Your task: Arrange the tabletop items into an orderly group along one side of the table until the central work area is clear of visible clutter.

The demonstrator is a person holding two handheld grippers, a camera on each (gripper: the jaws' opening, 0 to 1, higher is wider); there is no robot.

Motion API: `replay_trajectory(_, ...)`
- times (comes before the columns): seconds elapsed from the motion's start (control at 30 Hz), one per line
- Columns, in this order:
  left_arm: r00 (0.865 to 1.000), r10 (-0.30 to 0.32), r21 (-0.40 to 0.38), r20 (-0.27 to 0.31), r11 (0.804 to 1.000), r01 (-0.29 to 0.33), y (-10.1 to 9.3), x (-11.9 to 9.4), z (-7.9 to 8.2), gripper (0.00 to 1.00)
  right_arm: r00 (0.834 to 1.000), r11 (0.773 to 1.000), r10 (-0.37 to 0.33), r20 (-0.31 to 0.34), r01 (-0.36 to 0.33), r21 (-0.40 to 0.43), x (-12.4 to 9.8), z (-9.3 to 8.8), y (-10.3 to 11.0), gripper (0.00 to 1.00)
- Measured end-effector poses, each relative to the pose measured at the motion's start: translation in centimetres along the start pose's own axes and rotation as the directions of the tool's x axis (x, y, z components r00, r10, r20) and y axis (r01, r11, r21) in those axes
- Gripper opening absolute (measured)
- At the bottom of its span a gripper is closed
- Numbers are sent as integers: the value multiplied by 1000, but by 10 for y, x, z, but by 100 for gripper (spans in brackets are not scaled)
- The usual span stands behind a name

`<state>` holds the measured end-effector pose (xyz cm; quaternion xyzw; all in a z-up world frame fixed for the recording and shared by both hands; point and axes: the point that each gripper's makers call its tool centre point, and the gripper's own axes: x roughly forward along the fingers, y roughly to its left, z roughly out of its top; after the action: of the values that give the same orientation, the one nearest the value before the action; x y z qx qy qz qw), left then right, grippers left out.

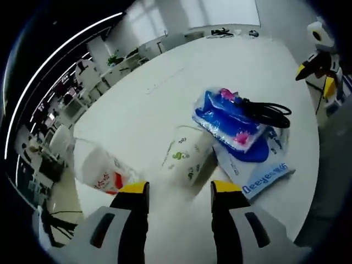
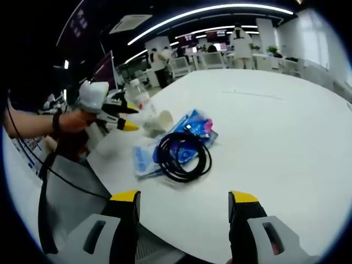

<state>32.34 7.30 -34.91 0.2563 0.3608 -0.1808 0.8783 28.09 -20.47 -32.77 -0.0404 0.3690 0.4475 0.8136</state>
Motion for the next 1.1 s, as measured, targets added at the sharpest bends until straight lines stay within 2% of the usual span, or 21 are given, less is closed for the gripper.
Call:
replay_trajectory(0.13,1000,-3,50,-17,999,4,-3,5,6,45,1000,1000,-5,-4,5,6,-2,-2,-3,66)
replay_trajectory(0.27,1000,-15,50,-14,999,16,-5,8,9,45,1000,1000,-15,-2,15,17,-4,-4,-7,66)
replay_trajectory(0.43,998,-9,117,-64,993,16,-8,11,5,44,1000,999,-26,-1,26,26,-6,-6,-13,66)
replay_trajectory(0.53,998,-25,129,-62,991,33,-11,20,5,44,999,999,-33,1,33,35,-6,-7,-14,66)
replay_trajectory(0.6,996,-31,172,-79,984,44,-12,26,3,45,999,999,-36,-1,36,37,-6,-9,-16,66)
replay_trajectory(0.77,995,-38,227,-93,972,58,-11,32,9,44,999,998,-42,2,41,47,-9,-11,-19,66)
replay_trajectory(0.87,995,-47,201,-93,977,65,-9,39,9,44,999,998,-45,-5,45,48,-10,-12,-21,66)
replay_trajectory(1.0,993,-50,204,-107,976,71,-10,45,6,45,999,997,-52,-8,52,49,-14,-11,-25,66)
replay_trajectory(1.1,992,-45,209,-121,975,70,-9,47,3,41,999,997,-54,-5,55,49,-14,-10,-27,66)
